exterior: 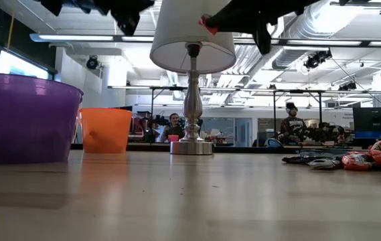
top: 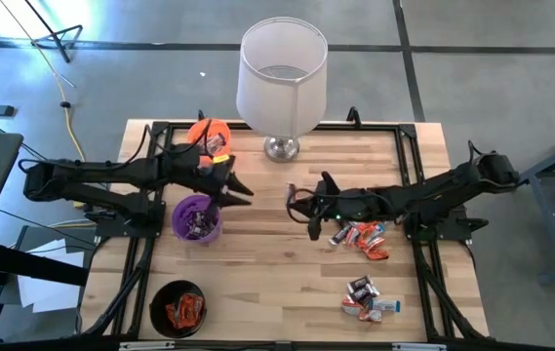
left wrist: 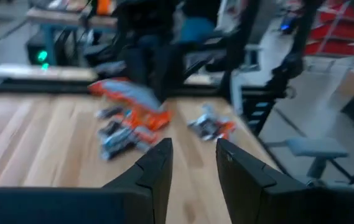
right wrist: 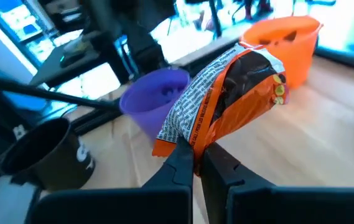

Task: Sort candy
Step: Put the orange chocolate into the black bucket

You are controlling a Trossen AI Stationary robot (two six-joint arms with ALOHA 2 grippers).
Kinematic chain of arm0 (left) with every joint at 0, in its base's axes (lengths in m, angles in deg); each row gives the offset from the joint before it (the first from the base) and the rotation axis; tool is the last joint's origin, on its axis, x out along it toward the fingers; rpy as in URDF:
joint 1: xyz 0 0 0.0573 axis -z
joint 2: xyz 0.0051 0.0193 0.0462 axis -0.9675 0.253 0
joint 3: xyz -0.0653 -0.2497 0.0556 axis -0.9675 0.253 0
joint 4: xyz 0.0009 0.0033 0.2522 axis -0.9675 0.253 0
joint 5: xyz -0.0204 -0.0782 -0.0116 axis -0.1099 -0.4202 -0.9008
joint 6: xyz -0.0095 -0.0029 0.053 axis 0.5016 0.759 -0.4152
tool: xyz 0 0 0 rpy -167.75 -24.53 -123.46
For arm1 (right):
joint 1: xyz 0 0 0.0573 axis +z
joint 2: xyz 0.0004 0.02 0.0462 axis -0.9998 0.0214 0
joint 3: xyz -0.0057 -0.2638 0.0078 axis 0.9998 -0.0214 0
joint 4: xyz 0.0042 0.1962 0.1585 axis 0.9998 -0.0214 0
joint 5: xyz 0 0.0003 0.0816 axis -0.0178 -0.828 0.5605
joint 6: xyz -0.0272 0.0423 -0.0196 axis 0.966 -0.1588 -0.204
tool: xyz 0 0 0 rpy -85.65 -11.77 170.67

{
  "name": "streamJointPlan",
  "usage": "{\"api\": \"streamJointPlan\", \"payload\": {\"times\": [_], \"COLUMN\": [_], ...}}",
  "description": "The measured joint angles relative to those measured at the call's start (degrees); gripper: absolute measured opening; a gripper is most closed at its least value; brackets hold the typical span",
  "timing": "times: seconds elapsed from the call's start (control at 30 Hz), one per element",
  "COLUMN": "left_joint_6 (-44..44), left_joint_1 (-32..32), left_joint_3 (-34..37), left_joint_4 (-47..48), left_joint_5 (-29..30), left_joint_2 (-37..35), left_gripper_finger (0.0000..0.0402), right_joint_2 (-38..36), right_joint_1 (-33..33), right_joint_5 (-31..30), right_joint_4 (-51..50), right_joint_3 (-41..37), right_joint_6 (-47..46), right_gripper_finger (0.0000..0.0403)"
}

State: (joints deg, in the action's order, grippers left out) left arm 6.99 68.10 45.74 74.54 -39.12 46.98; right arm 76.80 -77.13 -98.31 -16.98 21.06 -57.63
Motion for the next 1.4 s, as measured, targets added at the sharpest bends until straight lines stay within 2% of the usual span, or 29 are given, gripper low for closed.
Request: {"api": "streamJointPlan", "payload": {"times": [0.27, 0.53, 0.73, 1.07, 1.4], "left_joint_6": [-2.9, -6.4, -6.5, -5.1, -2.6], "left_joint_1": [5.2, 5.7, 3.9, 0.5, 0.5], "left_joint_3": [0.0, 0.0, 0.0, 0.0, 0.0], "left_joint_4": [-5.2, -12.8, -19.3, -19.7, -19.6], "left_joint_5": [0.1, 0.6, 0.6, 0.9, 0.9], "left_joint_2": [1.6, 7.4, 10.6, 10.9, 10.9], "left_gripper_finger": [0.0139, 0.0157, 0.0159, 0.0159, 0.0159], "right_joint_2": [3.4, 5.5, 5.6, 5.6, 6.7], "right_joint_1": [0.9, 0.8, 2.0, 3.7, 0.3], "right_joint_5": [-1.1, -1.2, -1.2, -3.3, -4.5], "right_joint_4": [8.9, 15.9, 15.8, 7.0, 6.6], "right_joint_3": [0.0, 0.0, 0.0, 5.5, 5.7], "right_joint_6": [8.1, 13.2, 15.6, 22.2, 23.4], "right_gripper_finger": [0.0, 0.0, 0.0, 0.0, 0.0]}}
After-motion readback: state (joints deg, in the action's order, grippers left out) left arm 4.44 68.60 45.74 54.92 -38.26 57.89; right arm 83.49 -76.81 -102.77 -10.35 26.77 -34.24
